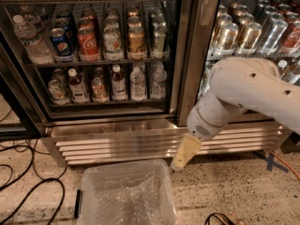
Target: Pick blue plastic bottle from bottom shelf of fridge
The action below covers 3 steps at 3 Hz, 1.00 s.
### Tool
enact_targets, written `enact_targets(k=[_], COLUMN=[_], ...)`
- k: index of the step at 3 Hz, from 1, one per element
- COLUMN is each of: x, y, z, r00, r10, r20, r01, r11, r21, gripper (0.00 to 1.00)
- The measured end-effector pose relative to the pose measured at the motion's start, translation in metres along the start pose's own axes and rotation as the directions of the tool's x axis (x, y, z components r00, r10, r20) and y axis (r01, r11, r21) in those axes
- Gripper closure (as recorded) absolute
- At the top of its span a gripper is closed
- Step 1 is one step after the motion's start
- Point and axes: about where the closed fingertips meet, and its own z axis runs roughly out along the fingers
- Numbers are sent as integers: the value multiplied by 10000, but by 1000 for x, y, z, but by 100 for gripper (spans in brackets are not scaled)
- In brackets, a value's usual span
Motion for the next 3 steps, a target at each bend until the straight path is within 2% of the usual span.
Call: enact_targets(k=[1, 2, 3], x=[-12, -12, -18], y=[-4, -4, 4], z=[50, 51, 69], r00=[9981, 9981, 9960], r10=[499, 492, 558], r20=[365, 375, 694], r01=[-464, -457, -479], r11=[9949, 9949, 9927], r21=[-891, -899, -1110], gripper=[0, 0, 0])
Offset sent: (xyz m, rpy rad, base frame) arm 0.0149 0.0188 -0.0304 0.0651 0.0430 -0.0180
